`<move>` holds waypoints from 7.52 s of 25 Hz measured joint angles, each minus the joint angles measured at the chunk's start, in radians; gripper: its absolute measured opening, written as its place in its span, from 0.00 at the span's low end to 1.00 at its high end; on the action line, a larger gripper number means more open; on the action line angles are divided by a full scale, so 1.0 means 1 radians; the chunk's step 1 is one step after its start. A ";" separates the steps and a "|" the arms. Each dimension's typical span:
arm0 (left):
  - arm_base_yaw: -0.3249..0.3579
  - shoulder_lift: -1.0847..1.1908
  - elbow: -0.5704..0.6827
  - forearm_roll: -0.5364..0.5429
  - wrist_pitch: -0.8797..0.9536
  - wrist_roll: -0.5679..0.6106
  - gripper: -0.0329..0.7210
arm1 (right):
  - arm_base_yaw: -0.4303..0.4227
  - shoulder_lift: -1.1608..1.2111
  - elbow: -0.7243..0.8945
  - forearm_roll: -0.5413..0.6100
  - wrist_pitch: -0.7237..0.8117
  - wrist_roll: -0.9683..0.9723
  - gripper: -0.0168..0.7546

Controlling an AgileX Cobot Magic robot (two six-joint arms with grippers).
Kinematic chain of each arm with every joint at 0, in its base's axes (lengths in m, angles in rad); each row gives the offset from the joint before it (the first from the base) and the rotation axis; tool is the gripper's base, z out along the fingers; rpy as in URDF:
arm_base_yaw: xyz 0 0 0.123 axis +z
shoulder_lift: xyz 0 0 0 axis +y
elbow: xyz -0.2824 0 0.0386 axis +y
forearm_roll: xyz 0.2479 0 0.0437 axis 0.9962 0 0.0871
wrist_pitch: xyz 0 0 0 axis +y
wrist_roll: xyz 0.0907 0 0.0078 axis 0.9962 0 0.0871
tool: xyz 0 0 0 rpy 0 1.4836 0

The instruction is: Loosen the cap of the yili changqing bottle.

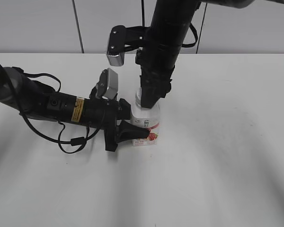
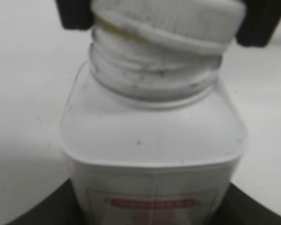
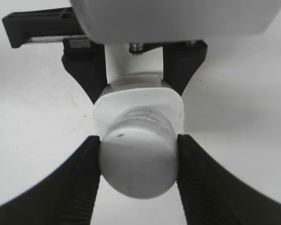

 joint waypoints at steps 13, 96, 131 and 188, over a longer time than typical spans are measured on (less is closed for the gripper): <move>0.000 0.000 0.000 0.000 0.000 -0.001 0.53 | 0.000 -0.081 0.000 -0.121 -0.002 0.207 0.53; 0.000 -0.053 0.005 -0.023 -0.087 -0.044 0.82 | -0.594 -0.298 0.518 0.072 -0.297 0.912 0.64; 0.069 -0.569 0.045 0.255 1.031 -0.662 0.82 | -0.594 -0.432 0.342 0.073 -0.050 0.909 0.64; 0.001 -1.912 0.521 -1.340 2.193 0.343 0.67 | -0.594 -1.299 0.890 -0.007 -0.008 0.977 0.64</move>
